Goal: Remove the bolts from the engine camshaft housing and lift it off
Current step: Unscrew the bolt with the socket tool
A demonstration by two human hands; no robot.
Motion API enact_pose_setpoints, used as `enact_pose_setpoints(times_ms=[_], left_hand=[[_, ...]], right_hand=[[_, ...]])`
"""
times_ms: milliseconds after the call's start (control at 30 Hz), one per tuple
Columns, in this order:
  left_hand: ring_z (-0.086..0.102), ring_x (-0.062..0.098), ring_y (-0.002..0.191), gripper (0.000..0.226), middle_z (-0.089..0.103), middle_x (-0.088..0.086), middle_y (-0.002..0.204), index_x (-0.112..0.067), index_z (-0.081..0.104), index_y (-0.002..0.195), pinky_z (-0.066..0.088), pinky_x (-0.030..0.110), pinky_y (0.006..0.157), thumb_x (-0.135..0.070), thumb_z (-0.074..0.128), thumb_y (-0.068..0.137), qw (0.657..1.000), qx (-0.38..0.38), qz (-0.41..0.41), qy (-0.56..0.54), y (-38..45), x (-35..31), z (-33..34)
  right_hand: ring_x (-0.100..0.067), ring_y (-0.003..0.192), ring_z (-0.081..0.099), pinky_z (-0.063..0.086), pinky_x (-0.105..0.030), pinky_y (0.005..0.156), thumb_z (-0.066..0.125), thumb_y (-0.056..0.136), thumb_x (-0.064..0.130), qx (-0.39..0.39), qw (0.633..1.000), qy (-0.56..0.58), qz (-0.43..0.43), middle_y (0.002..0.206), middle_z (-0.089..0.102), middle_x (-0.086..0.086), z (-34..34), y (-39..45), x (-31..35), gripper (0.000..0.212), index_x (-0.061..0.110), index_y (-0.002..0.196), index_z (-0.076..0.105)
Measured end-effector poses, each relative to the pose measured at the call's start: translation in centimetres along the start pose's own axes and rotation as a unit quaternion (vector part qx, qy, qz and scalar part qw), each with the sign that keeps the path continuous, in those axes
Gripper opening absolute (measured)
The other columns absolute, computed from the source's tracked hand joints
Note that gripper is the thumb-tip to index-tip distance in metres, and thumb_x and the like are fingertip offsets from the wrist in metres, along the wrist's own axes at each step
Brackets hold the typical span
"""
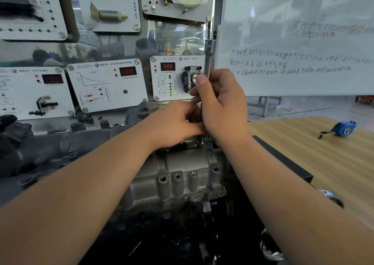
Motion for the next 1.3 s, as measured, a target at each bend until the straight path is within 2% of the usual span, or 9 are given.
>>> enact_pose_setpoints(times_ms=[167, 267, 600, 700, 833, 967, 1100, 1200, 1300], left_hand=[[0.052, 0.005, 0.044, 0.006, 0.058, -0.008, 0.048, -0.008, 0.067, 0.088, 0.043, 0.017, 0.050, -0.009, 0.066, 0.094, 1.000, 0.012, 0.009, -0.004, -0.24, -0.16, 0.04], [0.047, -0.001, 0.042, 0.010, 0.056, -0.014, 0.049, -0.003, 0.068, 0.093, 0.039, 0.013, 0.049, -0.012, 0.070, 0.090, 1.000, 0.002, 0.010, 0.010, -0.08, -0.13, -0.09], [0.053, 0.000, 0.048, 0.005, 0.060, -0.013, 0.051, -0.014, 0.072, 0.086, 0.043, 0.016, 0.055, -0.013, 0.070, 0.090, 1.000, 0.017, 0.008, 0.012, -0.04, 0.04, 0.07], [0.050, -0.002, 0.044, 0.010, 0.058, -0.014, 0.049, -0.017, 0.069, 0.081, 0.040, 0.013, 0.050, -0.013, 0.073, 0.089, 1.000, 0.014, 0.002, 0.004, -0.01, 0.05, -0.08], [0.050, -0.002, 0.046, 0.011, 0.061, -0.014, 0.053, -0.025, 0.068, 0.083, 0.039, 0.012, 0.049, -0.019, 0.075, 0.088, 1.000, 0.005, 0.011, 0.012, 0.13, 0.06, -0.06], [0.052, -0.001, 0.049, 0.009, 0.063, -0.014, 0.057, -0.014, 0.072, 0.092, 0.042, 0.018, 0.054, -0.022, 0.073, 0.087, 1.000, -0.008, 0.007, 0.008, 0.16, 0.32, -0.02], [0.058, 0.008, 0.067, 0.013, 0.073, 0.006, 0.079, -0.009, 0.074, 0.094, 0.046, 0.031, 0.067, -0.018, 0.070, 0.086, 1.000, -0.024, 0.009, -0.005, 0.03, 0.21, -0.19], [0.058, 0.008, 0.066, 0.014, 0.072, 0.008, 0.081, -0.008, 0.073, 0.094, 0.045, 0.023, 0.062, -0.020, 0.072, 0.087, 1.000, -0.019, 0.009, 0.008, 0.02, 0.23, -0.21], [0.062, 0.017, 0.069, 0.024, 0.071, 0.014, 0.082, -0.004, 0.070, 0.094, 0.050, 0.036, 0.069, -0.026, 0.074, 0.085, 1.000, -0.020, 0.005, 0.014, 0.25, 0.39, -0.16]], right_hand=[[-0.007, 0.071, 0.066, 0.050, -0.024, 0.065, 0.045, 0.103, 0.033, 0.014, 1.000, -0.025, -0.006, 0.079, 0.072, 0.008, 0.25, 0.09, -0.02, 0.022, 0.029, 0.087, 0.060], [-0.001, 0.073, 0.068, 0.048, -0.017, 0.062, 0.053, 0.100, 0.038, 0.027, 1.000, 0.006, 0.007, 0.080, 0.073, 0.009, 0.23, 0.02, 0.01, 0.003, 0.037, 0.098, 0.055], [-0.010, 0.071, 0.066, 0.051, -0.027, 0.065, 0.044, 0.103, 0.035, 0.032, 0.999, -0.021, -0.004, 0.078, 0.072, 0.006, 0.30, -0.02, 0.04, 0.029, 0.020, 0.088, 0.063], [-0.006, 0.070, 0.067, 0.052, -0.024, 0.065, 0.054, 0.100, 0.039, 0.033, 0.999, -0.011, -0.007, 0.078, 0.072, 0.004, 0.22, -0.04, 0.20, 0.006, 0.033, 0.098, 0.056], [-0.015, 0.073, 0.069, 0.057, -0.040, 0.069, 0.065, 0.093, 0.038, 0.014, 1.000, -0.013, -0.003, 0.080, 0.072, 0.001, 0.02, -0.06, 0.00, 0.016, 0.038, 0.098, 0.050], [-0.005, 0.074, 0.070, 0.055, -0.028, 0.070, 0.059, 0.096, 0.033, 0.008, 1.000, -0.012, -0.002, 0.079, 0.073, 0.008, 0.05, -0.03, -0.17, 0.008, 0.037, 0.091, 0.055], [-0.005, 0.074, 0.070, 0.055, -0.026, 0.069, 0.052, 0.097, 0.032, 0.019, 1.000, -0.014, 0.004, 0.082, 0.074, 0.013, 0.25, -0.02, -0.07, 0.011, 0.039, 0.091, 0.057], [-0.010, 0.080, 0.071, 0.058, -0.037, 0.073, 0.061, 0.094, 0.038, 0.019, 1.000, -0.003, 0.000, 0.081, 0.074, 0.006, 0.26, -0.06, -0.01, 0.004, 0.038, 0.097, 0.058], [-0.012, 0.082, 0.072, 0.059, -0.042, 0.075, 0.066, 0.093, 0.036, 0.011, 1.000, -0.002, -0.003, 0.084, 0.074, 0.002, 0.07, -0.05, 0.00, 0.016, 0.041, 0.099, 0.052]])
Point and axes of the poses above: each hand's wrist, its own y-axis towards the middle knuckle, its own z-axis out of the palm, x = y × z, the point moved 3 cm from there along y, towards the middle knuckle
